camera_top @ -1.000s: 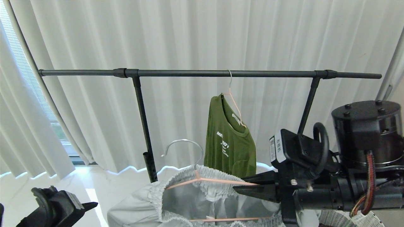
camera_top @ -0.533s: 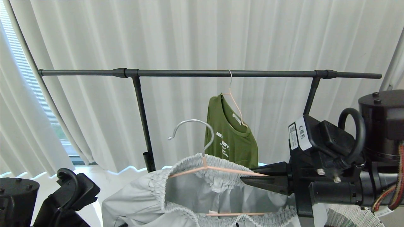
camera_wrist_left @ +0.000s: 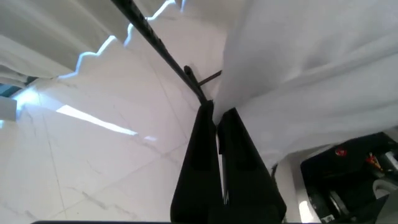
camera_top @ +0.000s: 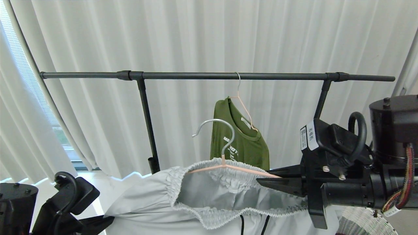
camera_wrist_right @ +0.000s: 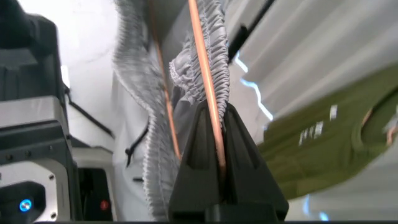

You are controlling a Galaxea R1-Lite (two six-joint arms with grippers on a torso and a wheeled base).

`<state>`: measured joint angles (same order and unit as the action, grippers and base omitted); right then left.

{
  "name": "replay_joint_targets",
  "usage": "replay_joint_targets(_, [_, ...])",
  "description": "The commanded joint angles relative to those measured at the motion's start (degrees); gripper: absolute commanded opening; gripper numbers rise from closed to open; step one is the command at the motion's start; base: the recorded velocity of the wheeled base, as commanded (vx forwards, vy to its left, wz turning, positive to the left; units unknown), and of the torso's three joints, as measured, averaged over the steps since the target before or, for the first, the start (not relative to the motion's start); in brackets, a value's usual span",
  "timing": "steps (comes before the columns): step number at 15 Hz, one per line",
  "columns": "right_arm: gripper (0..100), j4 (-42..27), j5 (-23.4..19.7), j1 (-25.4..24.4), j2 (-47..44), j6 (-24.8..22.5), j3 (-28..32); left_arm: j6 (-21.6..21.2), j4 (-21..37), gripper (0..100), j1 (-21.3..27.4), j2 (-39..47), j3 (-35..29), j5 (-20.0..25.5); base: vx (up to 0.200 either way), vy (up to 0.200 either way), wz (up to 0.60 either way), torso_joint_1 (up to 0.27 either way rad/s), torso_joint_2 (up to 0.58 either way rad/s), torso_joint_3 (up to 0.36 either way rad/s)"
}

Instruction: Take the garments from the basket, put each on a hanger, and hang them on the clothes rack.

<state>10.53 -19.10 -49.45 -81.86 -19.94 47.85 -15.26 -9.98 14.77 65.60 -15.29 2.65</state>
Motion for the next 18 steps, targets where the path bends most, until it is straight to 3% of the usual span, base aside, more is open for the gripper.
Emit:
replay_joint_targets(1, [0, -1.0, -0.1, 0.4, 0.8, -0.1, -0.3, 2.5, -0.4, 0, -0.4, -0.6, -0.8, 0.0, 0.000, 0.000, 0.00, 0.000, 0.00, 0.000])
replay_joint_targets(4, [0, -3.4, -0.1, 0.7, 2.3, -0.2, -1.2, 11.0, -5.7, 0, -1.1, 0.1, -0.8, 0.0, 0.000, 0.000, 0.00, 0.000, 0.00, 0.000])
replay_joint_targets(6, [0, -4.2, -0.1, 0.8, 3.2, -0.2, -1.6, 13.3, -7.0, 0, -3.6, 1.6, -0.9, 0.0, 0.000, 0.000, 0.00, 0.000, 0.00, 0.000])
replay_joint_targets(10, [0, -9.0, -0.1, 0.9, 5.7, -0.3, -1.7, 13.2, -7.1, 0, -8.1, 4.3, -0.9, 0.0, 0.000, 0.000, 0.00, 0.000, 0.00, 0.000])
replay_joint_targets(15, [0, -8.5, -0.1, 0.9, 5.3, -0.1, -1.5, 13.0, -7.2, 0, -2.9, 3.2, -1.0, 0.0, 0.000, 0.000, 0.00, 0.000, 0.00, 0.000])
replay_joint_targets(16, [0, -8.5, -0.1, 0.9, 5.4, 0.0, -1.5, 13.0, -7.2, 100, -2.8, 3.0, -0.9, 0.0, 0.000, 0.000, 0.00, 0.000, 0.00, 0.000])
replay_joint_targets(18, [0, -8.5, -0.1, 1.3, 5.4, 0.3, -1.6, 13.0, -7.2, 100, -2.8, 2.2, -0.8, 0.0, 0.000, 0.000, 0.00, 0.000, 0.00, 0.000])
